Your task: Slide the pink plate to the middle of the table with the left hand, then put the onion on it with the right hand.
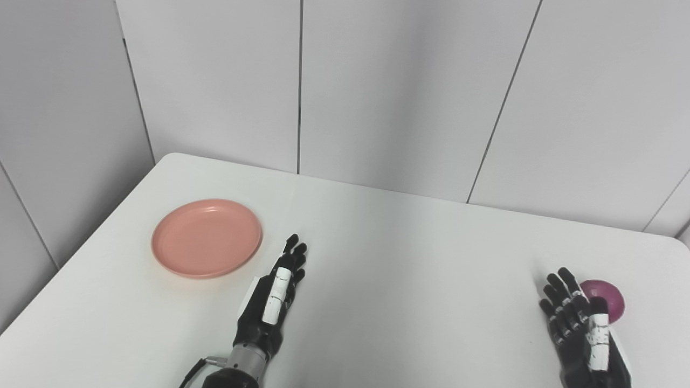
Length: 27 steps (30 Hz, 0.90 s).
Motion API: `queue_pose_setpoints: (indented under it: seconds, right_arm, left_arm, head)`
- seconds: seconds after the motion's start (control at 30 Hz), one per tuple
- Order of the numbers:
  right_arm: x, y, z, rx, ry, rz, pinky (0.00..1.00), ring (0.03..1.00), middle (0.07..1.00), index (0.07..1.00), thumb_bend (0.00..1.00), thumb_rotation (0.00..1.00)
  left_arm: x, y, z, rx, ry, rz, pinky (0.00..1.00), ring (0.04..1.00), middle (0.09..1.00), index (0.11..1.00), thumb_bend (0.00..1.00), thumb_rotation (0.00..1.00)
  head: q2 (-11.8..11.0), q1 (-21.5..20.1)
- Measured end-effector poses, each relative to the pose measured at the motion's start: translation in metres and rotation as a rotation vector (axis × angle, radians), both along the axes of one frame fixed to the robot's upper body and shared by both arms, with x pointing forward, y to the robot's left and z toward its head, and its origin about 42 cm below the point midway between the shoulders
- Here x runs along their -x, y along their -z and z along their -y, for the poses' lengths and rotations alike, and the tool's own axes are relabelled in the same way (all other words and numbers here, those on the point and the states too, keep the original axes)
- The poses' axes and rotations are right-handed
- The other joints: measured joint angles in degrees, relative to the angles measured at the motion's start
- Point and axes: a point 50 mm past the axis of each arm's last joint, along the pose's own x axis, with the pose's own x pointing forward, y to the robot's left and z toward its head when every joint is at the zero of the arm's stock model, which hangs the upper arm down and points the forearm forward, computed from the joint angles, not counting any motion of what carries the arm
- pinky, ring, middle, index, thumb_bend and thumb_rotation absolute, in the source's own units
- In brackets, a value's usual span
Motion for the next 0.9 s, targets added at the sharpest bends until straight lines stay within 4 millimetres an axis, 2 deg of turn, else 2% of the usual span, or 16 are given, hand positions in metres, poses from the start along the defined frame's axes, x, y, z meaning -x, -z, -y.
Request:
queue_pose_setpoints:
  seconds: [0.1,0.13,0.2,0.4,0.53,0.73,0.9]
  right_arm:
    - [-0.001,0.0,0.001,0.001,0.004,0.001,1.0,0.994,0.954,0.967,0.87,0.86]
    - [-0.001,0.001,0.001,0.001,0.005,0.001,1.0,0.991,0.952,0.965,0.87,0.86]
    - [-0.002,0.001,0.001,0.0,0.005,0.001,1.0,0.981,0.944,0.956,0.87,0.87]
    - [-0.003,0.0,-0.001,0.009,0.005,0.003,1.0,0.971,0.935,0.957,0.85,0.87]
    - [-0.003,0.0,0.0,0.013,0.007,0.004,1.0,0.983,0.945,0.973,0.82,0.88]
    - [-0.003,0.0,-0.001,0.009,0.008,0.005,1.0,0.978,0.938,0.964,0.82,0.88]
    - [-0.003,0.0,-0.001,0.009,0.009,0.005,1.0,0.982,0.942,0.972,0.82,0.88]
  left_arm:
    - [-0.008,-0.028,-0.013,0.011,0.01,0.034,1.0,0.976,0.969,0.998,0.9,0.93]
    - [-0.017,-0.045,-0.021,0.017,0.016,0.067,1.0,0.974,0.967,0.996,0.9,0.92]
    - [-0.028,-0.067,-0.029,0.023,0.015,0.122,1.0,0.963,0.952,0.98,0.92,0.92]
    - [-0.058,-0.103,-0.054,0.021,0.036,0.177,1.0,0.979,0.981,0.999,0.89,0.95]
    - [-0.075,-0.129,-0.071,0.011,0.022,0.219,1.0,0.994,0.986,0.996,0.9,0.92]
    - [-0.097,-0.15,-0.1,-0.016,-0.029,0.236,1.0,0.984,0.97,0.993,0.9,0.9]
    - [-0.115,-0.147,-0.139,-0.029,-0.103,0.177,0.99,0.989,0.98,0.996,0.92,0.9]
  head:
    - [-0.4,-0.3]
    - [-0.4,-0.4]
    - [-0.4,-0.5]
    - [-0.4,-1.0]
    - [-0.5,-1.0]
    - [-0.6,-1.0]
    - [-0.7,-0.9]
